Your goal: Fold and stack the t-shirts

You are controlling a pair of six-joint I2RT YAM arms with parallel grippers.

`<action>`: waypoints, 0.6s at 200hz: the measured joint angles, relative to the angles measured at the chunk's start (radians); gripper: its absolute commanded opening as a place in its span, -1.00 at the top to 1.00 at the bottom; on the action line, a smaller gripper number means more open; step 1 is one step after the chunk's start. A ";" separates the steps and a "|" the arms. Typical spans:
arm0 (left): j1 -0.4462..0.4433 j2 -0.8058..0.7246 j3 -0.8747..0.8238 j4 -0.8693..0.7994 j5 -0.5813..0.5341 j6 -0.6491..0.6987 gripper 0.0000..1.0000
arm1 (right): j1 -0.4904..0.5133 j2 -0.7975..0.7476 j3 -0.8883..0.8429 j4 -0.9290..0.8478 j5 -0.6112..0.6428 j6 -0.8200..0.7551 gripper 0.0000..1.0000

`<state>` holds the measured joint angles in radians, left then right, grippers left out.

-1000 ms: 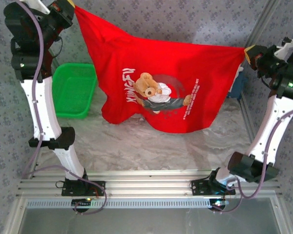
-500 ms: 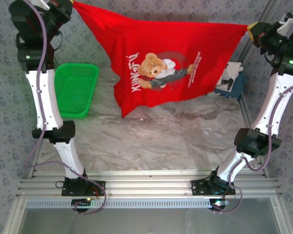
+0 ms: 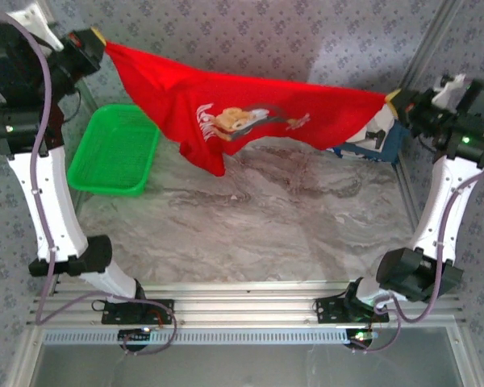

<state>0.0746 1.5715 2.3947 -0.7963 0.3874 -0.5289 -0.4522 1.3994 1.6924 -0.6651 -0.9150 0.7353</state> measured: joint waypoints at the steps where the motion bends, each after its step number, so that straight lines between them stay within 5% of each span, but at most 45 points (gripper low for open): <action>1: -0.003 -0.010 -0.020 0.000 -0.004 0.003 0.99 | 0.000 -0.003 -0.006 -0.002 0.001 -0.003 1.00; 76: -0.034 -0.417 -1.023 -0.065 -0.151 0.022 0.99 | 0.034 -0.303 -0.622 -0.235 0.152 -0.221 1.00; 120: -0.031 -0.689 -1.312 -0.159 -0.235 -0.034 0.99 | 0.034 -0.465 -0.795 -0.373 0.237 -0.255 1.00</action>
<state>0.0441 0.8825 1.0824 -0.9554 0.1520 -0.5625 -0.4183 0.9344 0.8970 -1.0382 -0.6785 0.4805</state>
